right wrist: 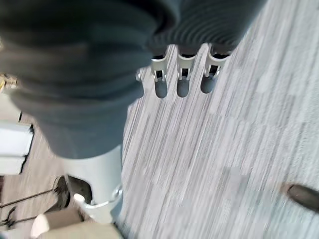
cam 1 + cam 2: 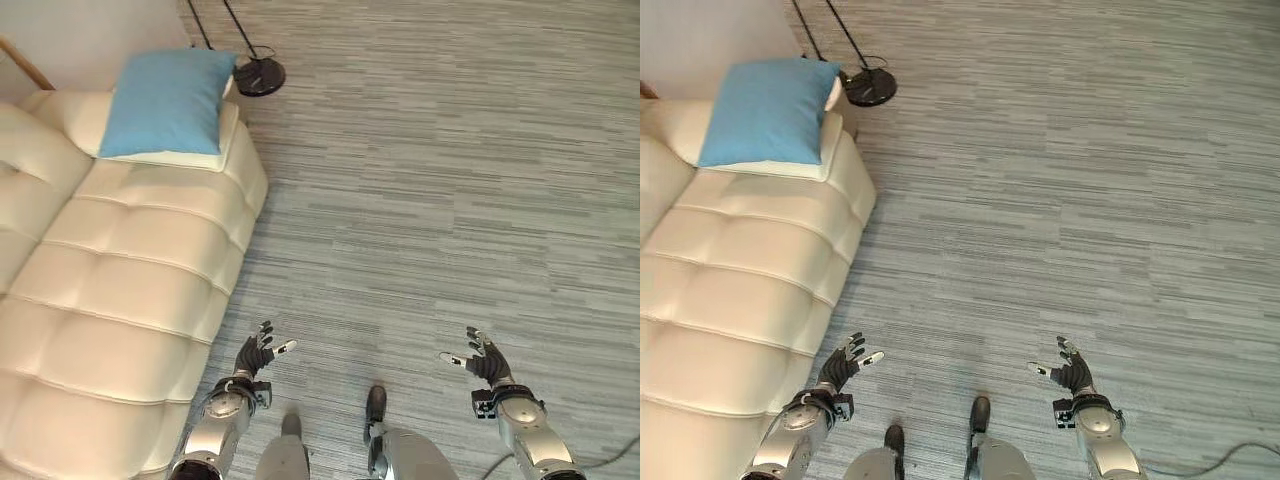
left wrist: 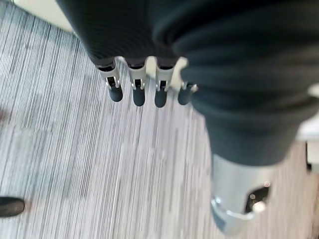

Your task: Pick up all the scattered cushions and arrange them neatly on the sofa.

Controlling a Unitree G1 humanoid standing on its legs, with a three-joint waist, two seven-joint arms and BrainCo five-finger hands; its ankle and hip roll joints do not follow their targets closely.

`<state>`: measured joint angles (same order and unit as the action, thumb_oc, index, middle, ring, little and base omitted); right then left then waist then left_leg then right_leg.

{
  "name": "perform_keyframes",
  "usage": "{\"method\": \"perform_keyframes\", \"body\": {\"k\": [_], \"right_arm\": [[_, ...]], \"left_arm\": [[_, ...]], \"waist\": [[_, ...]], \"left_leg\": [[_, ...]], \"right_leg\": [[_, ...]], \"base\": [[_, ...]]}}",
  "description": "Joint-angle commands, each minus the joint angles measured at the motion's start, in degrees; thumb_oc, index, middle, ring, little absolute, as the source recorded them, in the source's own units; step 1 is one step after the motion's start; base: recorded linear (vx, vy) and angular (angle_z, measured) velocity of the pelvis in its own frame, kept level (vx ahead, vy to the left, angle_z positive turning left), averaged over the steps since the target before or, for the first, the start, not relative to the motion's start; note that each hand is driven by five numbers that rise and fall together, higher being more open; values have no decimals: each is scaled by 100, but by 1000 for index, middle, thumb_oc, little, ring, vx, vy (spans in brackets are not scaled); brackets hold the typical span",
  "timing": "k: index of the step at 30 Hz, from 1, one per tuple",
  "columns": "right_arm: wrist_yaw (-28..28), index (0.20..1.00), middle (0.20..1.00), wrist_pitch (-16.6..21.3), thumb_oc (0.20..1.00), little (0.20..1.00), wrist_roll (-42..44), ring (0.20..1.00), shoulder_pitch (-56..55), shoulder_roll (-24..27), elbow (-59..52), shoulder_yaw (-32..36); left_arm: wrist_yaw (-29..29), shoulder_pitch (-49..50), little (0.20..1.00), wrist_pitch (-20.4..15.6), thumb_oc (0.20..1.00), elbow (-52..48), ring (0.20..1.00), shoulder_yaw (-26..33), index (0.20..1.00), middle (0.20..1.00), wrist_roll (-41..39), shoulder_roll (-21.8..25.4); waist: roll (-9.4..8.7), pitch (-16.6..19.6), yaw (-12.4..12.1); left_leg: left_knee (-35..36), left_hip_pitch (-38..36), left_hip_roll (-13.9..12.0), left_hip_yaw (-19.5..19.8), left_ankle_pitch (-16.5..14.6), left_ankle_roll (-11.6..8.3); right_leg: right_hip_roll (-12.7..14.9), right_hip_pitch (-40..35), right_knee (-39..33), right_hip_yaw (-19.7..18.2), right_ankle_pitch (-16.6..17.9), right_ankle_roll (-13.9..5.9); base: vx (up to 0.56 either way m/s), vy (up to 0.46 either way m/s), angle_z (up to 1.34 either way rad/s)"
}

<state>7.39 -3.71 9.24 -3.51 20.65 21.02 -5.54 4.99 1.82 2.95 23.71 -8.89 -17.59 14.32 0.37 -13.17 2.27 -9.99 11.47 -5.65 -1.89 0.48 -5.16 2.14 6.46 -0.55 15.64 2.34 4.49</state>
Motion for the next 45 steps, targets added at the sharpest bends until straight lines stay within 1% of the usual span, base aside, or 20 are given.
{"method": "perform_keyframes", "body": {"k": [1,2,3,7,9,13,15,16,20,22,24,26,27,28,30,32,36,39,41,45], "right_arm": [[80,1000,1000,335,1000,1000,128,1000,-107,31,-242,173],[138,1000,1000,329,1000,1000,125,1000,-127,38,-220,202],[189,1000,1000,339,1000,1000,128,1000,-144,27,-212,210],[204,1000,1000,295,1000,1000,45,1000,-219,8,-178,259],[156,1000,1000,304,1000,1000,-8,1000,-258,-37,-193,271],[124,1000,1000,247,1000,1000,-24,1000,-191,-107,-184,299],[38,1000,1000,229,1000,1000,-17,1000,-175,-226,-150,250],[-15,1000,1000,206,1000,1000,-50,1000,-165,-274,-118,226],[-37,1000,1000,197,1000,1000,-101,1000,-249,-335,-149,244],[-35,1000,1000,198,1000,1000,-112,1000,-258,-355,-140,243],[-7,1000,1000,224,1000,1000,-76,1000,-178,-365,-101,271],[39,1000,1000,230,1000,1000,-52,1000,-111,-338,-98,279],[40,1000,1000,231,1000,1000,-51,1000,-111,-337,-97,279],[133,1000,1000,256,1000,1000,-63,1000,-65,-325,-125,306],[164,1000,1000,259,1000,1000,-149,1000,-50,-278,-153,309],[183,1000,1000,306,1000,1000,-179,1000,-98,-266,-196,316],[185,1000,1000,321,1000,1000,-139,1000,-145,-190,-198,359],[216,1000,1000,343,1000,1000,-78,1000,-139,-91,-246,377],[214,1000,1000,312,1000,1000,-85,1000,-129,-59,-285,399],[245,1000,1000,299,1000,1000,-31,1000,-129,6,-264,461]], "left_arm": [[36,-22,1000,-177,1000,-157,1000,100,1000,1000,-78,303],[43,4,1000,-165,1000,-185,1000,95,1000,1000,-47,299],[60,-7,1000,-170,1000,-186,1000,86,1000,1000,-38,300],[54,75,1000,-200,1000,-265,1000,162,1000,1000,32,320],[38,168,1000,-195,1000,-290,1000,172,1000,1000,81,329],[-7,206,1000,-194,1000,-279,1000,177,1000,1000,95,416],[-62,274,1000,-157,1000,-349,1000,177,1000,1000,95,554],[-77,314,1000,-140,1000,-379,1000,209,1000,1000,89,623],[-103,365,1000,-134,1000,-452,1000,215,1000,1000,131,684],[-102,356,1000,-141,1000,-459,1000,201,1000,1000,139,675],[-98,295,1000,-177,1000,-547,1000,197,1000,1000,128,647],[-101,250,1000,-199,1000,-577,1000,170,1000,1000,140,643],[-101,249,1000,-200,1000,-575,1000,169,1000,1000,140,642],[-26,142,1000,-262,1000,-567,1000,201,1000,1000,172,594],[-8,72,1000,-315,1000,-571,1000,204,1000,1000,183,593],[20,76,1000,-341,1000,-548,1000,210,1000,1000,167,527],[69,100,1000,-306,1000,-415,1000,222,1000,1000,-24,404],[103,90,1000,-284,1000,-290,1000,258,1000,1000,-147,383],[98,69,1000,-271,1000,-265,1000,255,1000,1000,-162,381],[96,67,1000,-228,1000,-202,1000,226,1000,1000,-95,354]], "waist": [[-199,226,-53],[-159,174,-133],[-145,144,-168],[-72,185,-284],[-46,261,-298],[-144,373,-316],[-266,404,-364],[-264,381,-343],[-159,370,-301],[-133,355,-279],[-50,307,-192],[-71,275,-139],[-57,261,-132],[-113,207,-37],[-141,197,18],[-190,303,30],[-159,482,64],[-167,479,15],[-208,427,-14],[-270,437,-96]], "left_leg": [[171,-67,183,-199,-261,213],[474,184,79,-236,126,149],[635,368,43,-258,245,111],[1232,551,-62,-346,470,26],[1179,443,-42,-322,624,53],[869,481,46,-345,492,150],[627,394,205,-379,195,350],[660,186,354,-412,-10,568],[821,-110,416,-447,-121,717],[882,-232,426,-429,-149,731],[1044,-573,444,-431,-226,686],[1108,-769,487,-424,-288,633],[1118,-796,472,-414,-297,626],[1139,-1081,548,-292,-441,549],[1131,-1220,572,-166,-554,514],[1091,-1378,576,-78,-719,492],[834,-1529,321,45,-882,305],[-264,-1199,233,146,-466,118],[-672,-842,230,112,-381,156],[-148,-364,264,-191,-480,275]], "right_leg": [[279,-170,275,-301,-724,-844],[235,-367,217,-313,-835,-843],[226,-459,194,-313,-885,-854],[213,-809,78,-397,-1060,-978],[287,-1018,44,-478,-1110,-1048],[480,-1025,122,-632,-1084,-1125],[686,-870,673,-773,-1039,-1250],[796,-461,1609,-899,-699,-1363],[881,-20,2433,-905,-213,-1431],[852,113,2540,-909,-191,-1385],[724,450,2003,-679,-418,-1248],[650,585,1271,-500,-395,-1255],[634,540,1233,-484,-387,-1253],[517,793,271,-377,-58,-1383],[438,747,-29,-491,43,-1413],[402,573,-59,-627,116,-1327],[301,368,154,-614,-42,-1128],[189,20,158,-498,-302,-897],[230,-143,124,-433,-424,-839],[318,-461,46,-307,-620,-863]], "base": [[296,86,16],[320,108,5],[341,132,-6],[275,140,-8],[344,224,-32],[273,191,-34],[396,344,-2],[247,265,5],[198,175,-7],[198,80,-4],[305,24,-2],[211,-48,8],[368,-141,40],[380,-164,25],[358,-182,22],[311,-171,79],[302,-202,55],[313,-216,32],[168,-72,-3],[231,7,18]]}}
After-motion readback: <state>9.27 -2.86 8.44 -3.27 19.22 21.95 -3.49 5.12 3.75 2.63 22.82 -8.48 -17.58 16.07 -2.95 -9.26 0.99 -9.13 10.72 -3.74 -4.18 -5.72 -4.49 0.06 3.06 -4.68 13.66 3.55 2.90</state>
